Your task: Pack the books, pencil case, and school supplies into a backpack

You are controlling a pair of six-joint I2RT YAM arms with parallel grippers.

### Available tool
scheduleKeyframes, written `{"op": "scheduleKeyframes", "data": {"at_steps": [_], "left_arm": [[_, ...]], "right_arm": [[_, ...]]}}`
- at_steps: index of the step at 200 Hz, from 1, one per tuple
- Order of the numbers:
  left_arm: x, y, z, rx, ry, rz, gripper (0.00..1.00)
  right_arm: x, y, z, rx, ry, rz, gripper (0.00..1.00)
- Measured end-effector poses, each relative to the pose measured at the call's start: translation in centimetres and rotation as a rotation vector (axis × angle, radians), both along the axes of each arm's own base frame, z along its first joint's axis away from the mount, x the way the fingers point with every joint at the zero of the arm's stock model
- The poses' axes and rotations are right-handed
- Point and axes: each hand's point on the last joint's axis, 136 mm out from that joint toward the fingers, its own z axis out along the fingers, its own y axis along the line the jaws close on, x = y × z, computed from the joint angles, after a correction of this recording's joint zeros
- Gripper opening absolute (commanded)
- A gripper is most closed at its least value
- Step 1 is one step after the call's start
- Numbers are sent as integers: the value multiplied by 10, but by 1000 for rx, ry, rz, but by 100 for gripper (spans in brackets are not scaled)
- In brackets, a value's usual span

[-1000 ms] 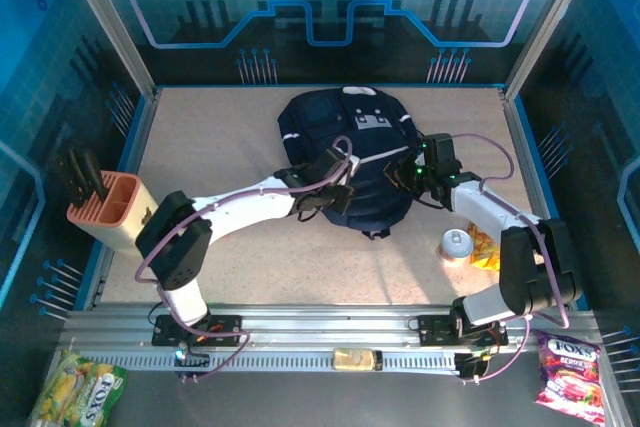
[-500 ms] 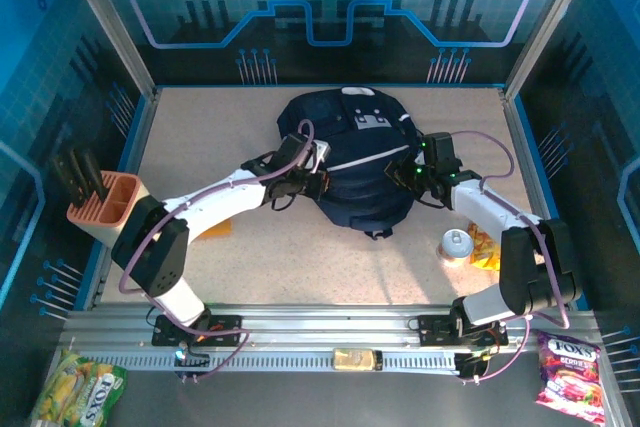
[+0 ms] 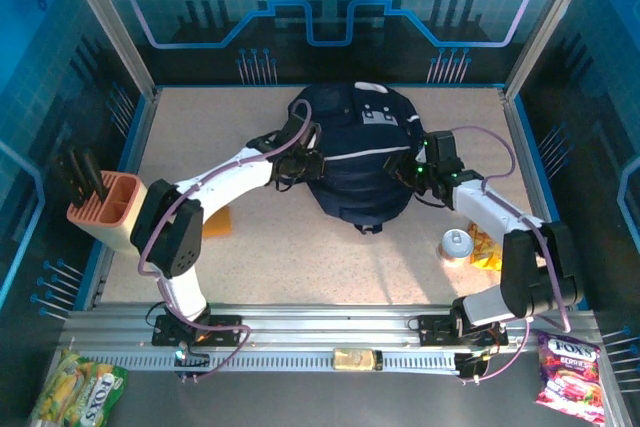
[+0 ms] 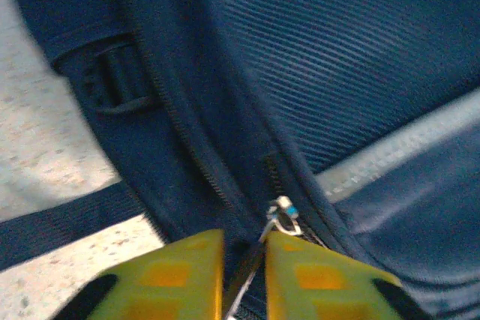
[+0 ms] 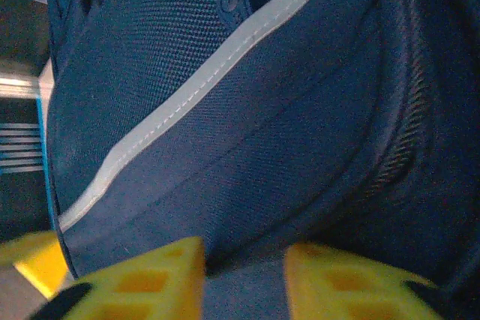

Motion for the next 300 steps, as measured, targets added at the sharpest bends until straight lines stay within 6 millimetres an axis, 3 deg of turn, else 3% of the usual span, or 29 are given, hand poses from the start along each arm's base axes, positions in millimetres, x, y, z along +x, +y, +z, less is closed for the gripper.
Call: {"op": "scheduleKeyframes", "data": {"at_steps": [13, 29, 69, 103, 129, 166, 189, 226, 261, 300], "left_arm": [[2, 17, 0, 16, -3, 68, 51], [-6, 43, 3, 16, -7, 169, 62], [-52, 113, 8, -18, -10, 401, 76], [-92, 173, -37, -6, 90, 624, 84], [-122, 205, -72, 31, 190, 741, 85], [-123, 232, -89, 40, 230, 839, 85], [-121, 233, -101, 51, 266, 847, 83], [-110, 218, -101, -27, 265, 836, 82], [-92, 163, -93, -184, 268, 764, 80], [-72, 100, -83, -352, 310, 671, 78]], "right_arm": [[-2, -1, 8, -22, -22, 18, 62], [-2, -3, 25, -58, -78, 46, 71], [-3, 0, 65, -144, -207, 100, 76], [-8, 10, 63, -185, -217, 146, 77], [-10, 20, 57, -195, -203, 180, 77], [-11, 30, 51, -202, -191, 211, 77], [-12, 34, 50, -201, -192, 222, 77], [-14, 36, 50, -208, -192, 225, 77], [-13, 47, 49, -210, -189, 249, 76], [-15, 78, 41, -210, -179, 325, 75]]}}
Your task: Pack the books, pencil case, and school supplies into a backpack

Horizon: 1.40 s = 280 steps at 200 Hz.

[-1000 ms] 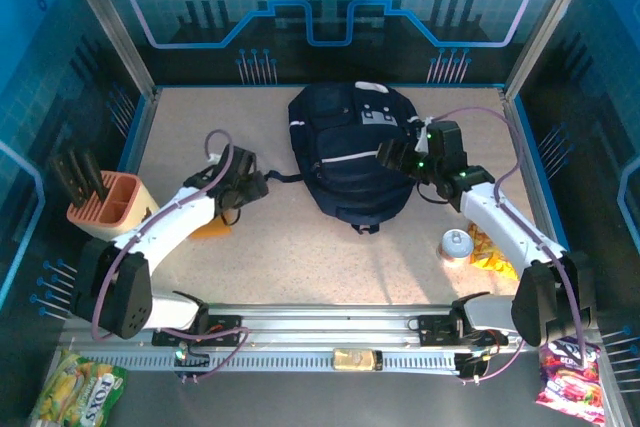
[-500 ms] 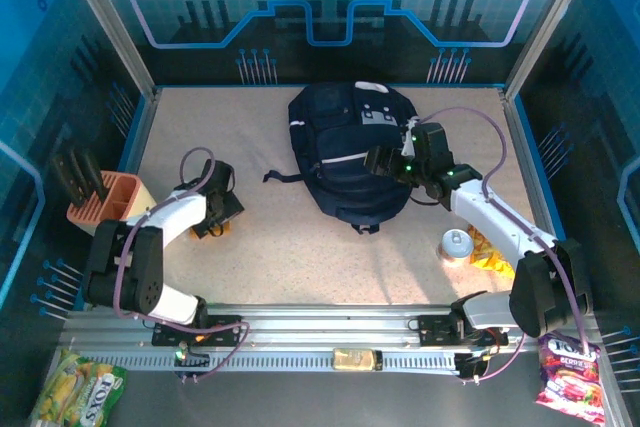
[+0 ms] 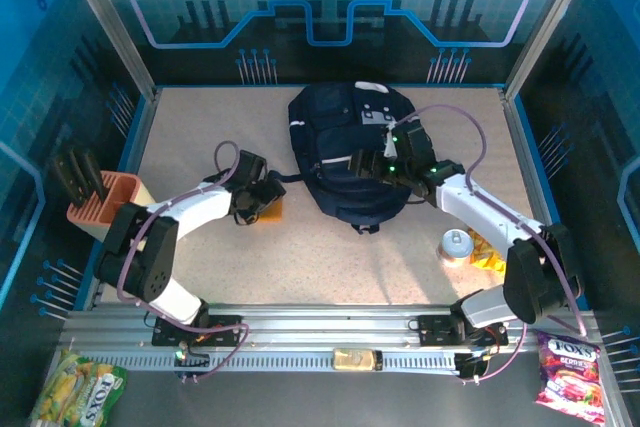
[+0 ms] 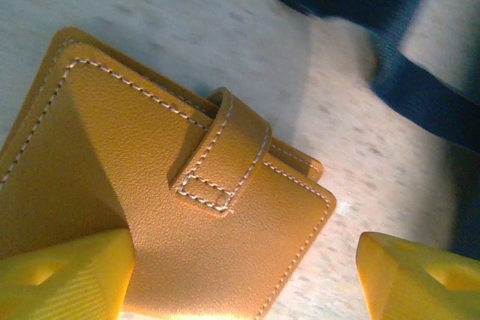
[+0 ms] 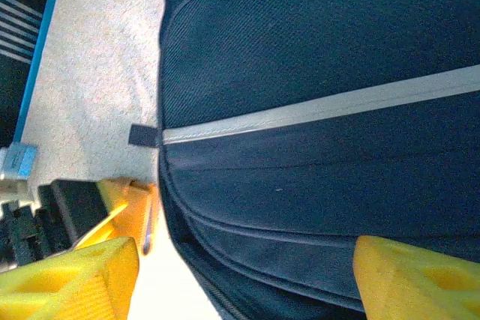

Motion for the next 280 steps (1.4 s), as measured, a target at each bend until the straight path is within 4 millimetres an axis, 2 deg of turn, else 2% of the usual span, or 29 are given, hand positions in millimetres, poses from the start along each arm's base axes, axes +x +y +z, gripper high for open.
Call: {"op": "scheduleKeyframes", "data": {"at_steps": [14, 36, 51, 76, 91, 112, 153, 202, 220, 250, 280], "left_arm": [[4, -10, 6, -36, -7, -12, 79], [12, -10, 18, -48, -30, -14, 79], [15, -1, 29, -48, -56, -8, 76], [23, 21, 39, -41, -92, 9, 61], [25, 31, 37, -32, -90, 13, 49], [24, 30, 29, -25, -64, -27, 35], [24, 25, 5, -28, 4, -74, 25], [23, 28, -3, -18, 25, -62, 24], [15, 32, -9, -4, 41, -50, 24], [-5, 40, -16, -9, 59, -13, 25], [-26, 34, -15, -61, 61, -1, 29]], "right_arm": [[-3, 13, -2, -6, 3, 34, 73], [-10, 37, -8, -16, 7, 98, 68], [-15, 56, -12, -27, 11, 149, 62], [-24, 92, -27, -41, 33, 232, 46], [-32, 115, -42, -52, 59, 282, 39], [-40, 140, -64, -68, 101, 329, 32], [-46, 184, -97, -93, 149, 390, 23], [-35, 208, -127, -111, 185, 409, 21], [-31, 212, -136, -124, 198, 410, 21], [-18, 217, -136, -140, 190, 398, 22], [-1, 224, -133, -136, 161, 396, 24]]}}
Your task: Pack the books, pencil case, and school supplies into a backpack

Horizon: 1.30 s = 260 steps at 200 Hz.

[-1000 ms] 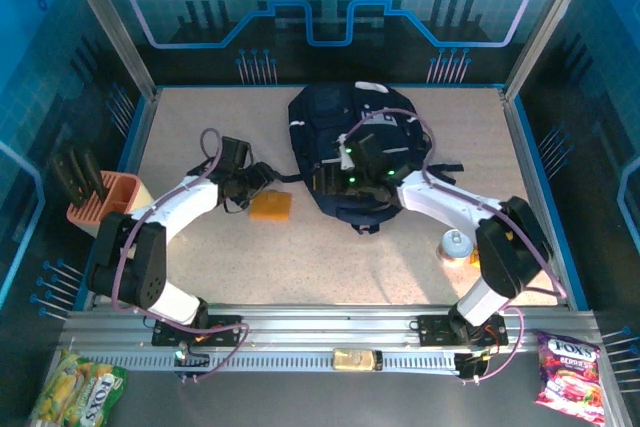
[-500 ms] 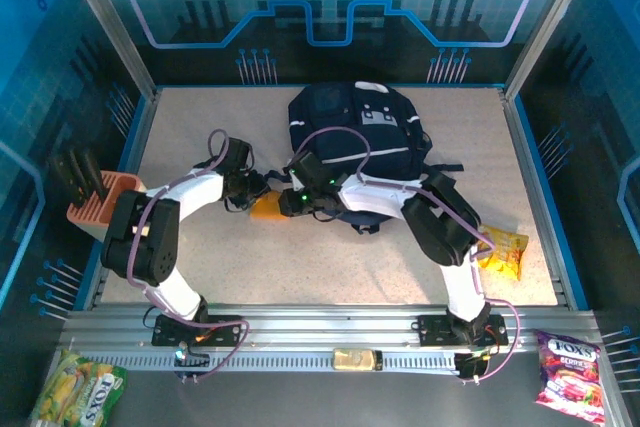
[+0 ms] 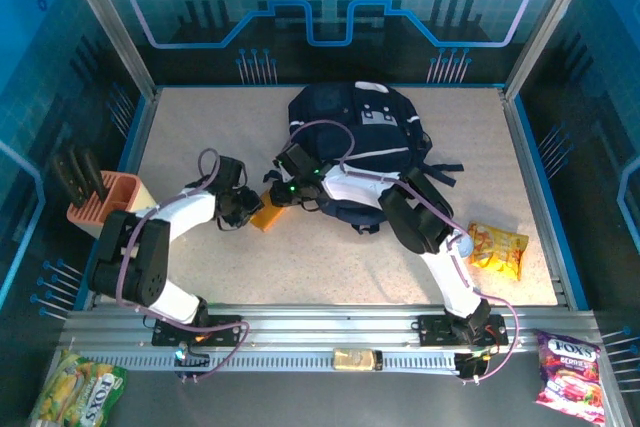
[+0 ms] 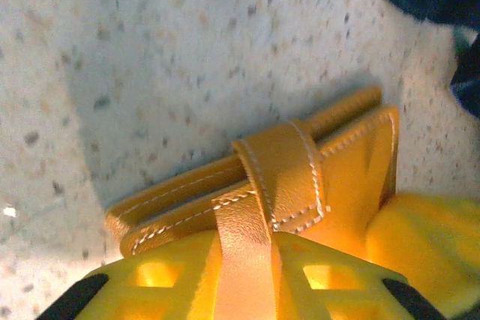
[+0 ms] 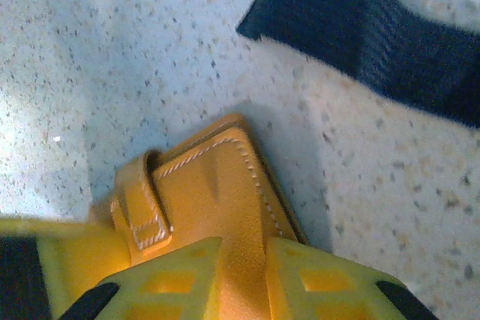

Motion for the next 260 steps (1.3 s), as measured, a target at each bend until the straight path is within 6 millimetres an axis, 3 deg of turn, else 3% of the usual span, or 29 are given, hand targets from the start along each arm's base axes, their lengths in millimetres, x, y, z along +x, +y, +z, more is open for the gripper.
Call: {"op": "scheduleKeyframes", "data": {"at_steps": [43, 80, 95, 119, 181, 260], "left_arm": [[-17, -11, -1, -57, 16, -5, 22], [-18, -11, -2, -64, 25, 13, 17], [-18, -11, -3, -66, 28, 19, 14], [-19, -10, -4, -66, 34, 30, 13], [-20, -9, -5, -60, 38, 38, 9], [-20, -9, -6, -61, 37, 39, 6]], "right_arm": [[3, -1, 8, -2, -8, 14, 34], [-21, -39, 23, 5, 64, -51, 41], [-27, -44, 30, 31, 90, -83, 41], [-30, -41, 27, 63, 137, -118, 41], [-39, -28, -8, 76, 266, -132, 40], [-38, -8, -10, 135, 313, -101, 37]]}}
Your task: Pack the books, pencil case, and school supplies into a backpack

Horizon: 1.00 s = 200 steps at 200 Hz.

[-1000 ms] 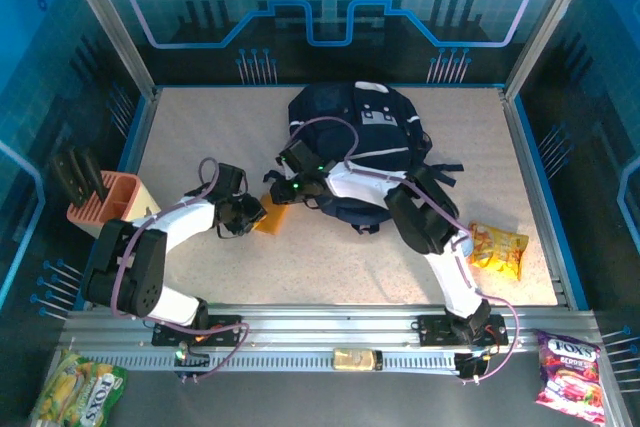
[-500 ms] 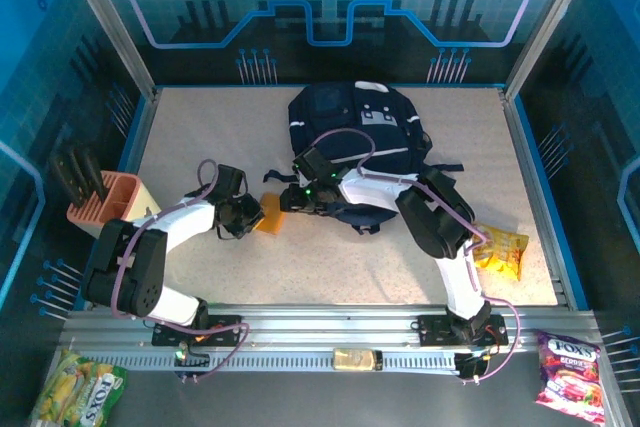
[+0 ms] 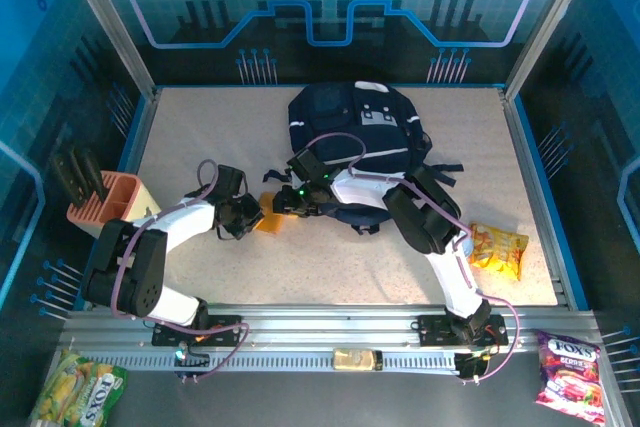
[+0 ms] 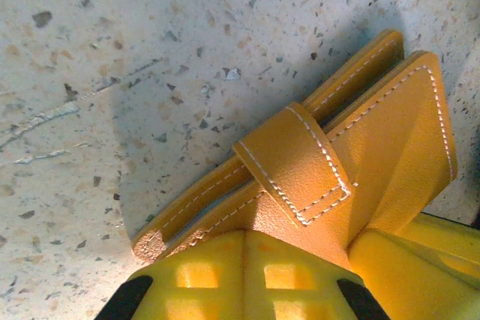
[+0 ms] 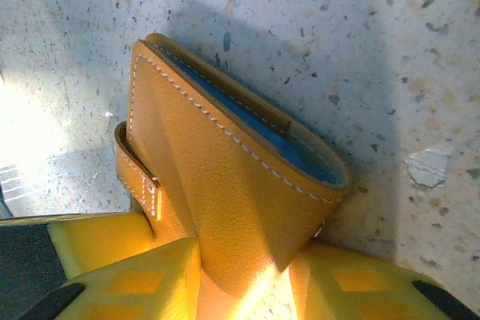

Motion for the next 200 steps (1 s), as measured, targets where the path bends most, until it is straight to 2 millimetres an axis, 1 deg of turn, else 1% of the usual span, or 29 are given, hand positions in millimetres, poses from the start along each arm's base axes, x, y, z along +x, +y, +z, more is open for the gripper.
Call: {"op": "scheduleKeyframes", "data": {"at_steps": [19, 37, 55, 70, 82, 93, 117, 137, 164, 178, 191, 200], "left_arm": [[1, 1, 0, 3, -3, 2, 6], [1, 1, 0, 5, -4, 3, 7], [1, 1, 0, 6, -5, 4, 9], [1, 1, 0, 8, -7, 4, 13], [1, 2, 1, 9, -11, 5, 18], [2, 2, 6, 8, -23, 6, 27], [-2, 6, 21, 26, -56, -1, 44], [0, 10, 44, 52, -115, -14, 55], [17, 9, 90, 96, -257, -80, 72], [27, 3, 112, 128, -323, -131, 81], [35, -6, 130, 151, -377, -180, 88], [41, -16, 142, 174, -415, -232, 93]], "right_arm": [[1, 5, 1, 25, 3, 8, 36], [1, 9, 5, 52, 0, 16, 32], [3, 13, 8, 74, -8, 17, 23], [4, 13, 8, 79, -19, 21, 15], [4, 13, 9, 80, -25, 23, 11], [2, 14, 12, 81, -39, 32, 9], [1, 5, 30, 74, -101, 37, 7], [4, -11, 55, 72, -182, 24, 7], [11, -45, 105, 96, -321, -13, 8], [18, -71, 132, 108, -398, -58, 8], [25, -96, 149, 109, -452, -109, 8], [32, -118, 160, 102, -488, -155, 8]]}}
